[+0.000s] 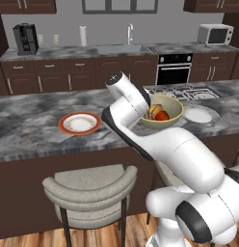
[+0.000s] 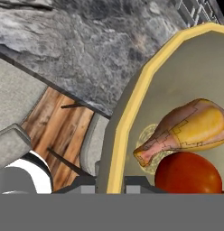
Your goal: Pick the chicken drumstick and tomato from their plates and place them in the bowl. Then put the bowl in the fridge.
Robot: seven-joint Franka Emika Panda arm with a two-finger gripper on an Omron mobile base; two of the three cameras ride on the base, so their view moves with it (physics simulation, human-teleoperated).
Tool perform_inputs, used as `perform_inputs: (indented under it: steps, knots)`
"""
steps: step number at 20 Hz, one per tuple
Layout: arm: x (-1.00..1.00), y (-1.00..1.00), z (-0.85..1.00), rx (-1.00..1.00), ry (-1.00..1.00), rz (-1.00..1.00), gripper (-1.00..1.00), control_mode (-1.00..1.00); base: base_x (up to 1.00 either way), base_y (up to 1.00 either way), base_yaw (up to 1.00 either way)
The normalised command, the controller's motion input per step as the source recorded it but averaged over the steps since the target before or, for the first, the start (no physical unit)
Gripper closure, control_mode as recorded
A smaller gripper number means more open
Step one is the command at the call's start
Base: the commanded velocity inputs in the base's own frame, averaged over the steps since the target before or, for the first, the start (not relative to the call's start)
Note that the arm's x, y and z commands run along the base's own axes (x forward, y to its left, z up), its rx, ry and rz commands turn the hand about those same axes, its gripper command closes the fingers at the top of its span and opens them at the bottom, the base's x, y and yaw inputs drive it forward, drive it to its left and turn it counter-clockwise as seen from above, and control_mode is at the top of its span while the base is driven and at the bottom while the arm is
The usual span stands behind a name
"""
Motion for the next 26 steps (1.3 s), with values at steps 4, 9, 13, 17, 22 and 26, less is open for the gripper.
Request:
perform_inputs:
  steps: [4,9,13,17,22,26]
  knots:
    - [0.0,0.0,0.0,0.0,0.0,0.0,1.0,1.0,0.0,0.0,0.0]
    - [0.0,0.0,0.0,0.0,0.0,0.0,1.0,1.0,-0.06,0.0,0.0]
    - [0.0,0.0,0.0,0.0,0.0,0.0,1.0,1.0,-0.48,-0.01,-0.08]
    - [0.0,0.0,0.0,0.0,0.0,0.0,1.0,1.0,-0.59,-0.02,-0.1]
    - [0.0,0.0,0.0,0.0,0.0,0.0,1.0,1.0,-0.35,0.03,-0.4]
    - [0.0,0.0,0.0,0.0,0.0,0.0,1.0,1.0,-0.06,0.15,-0.87]
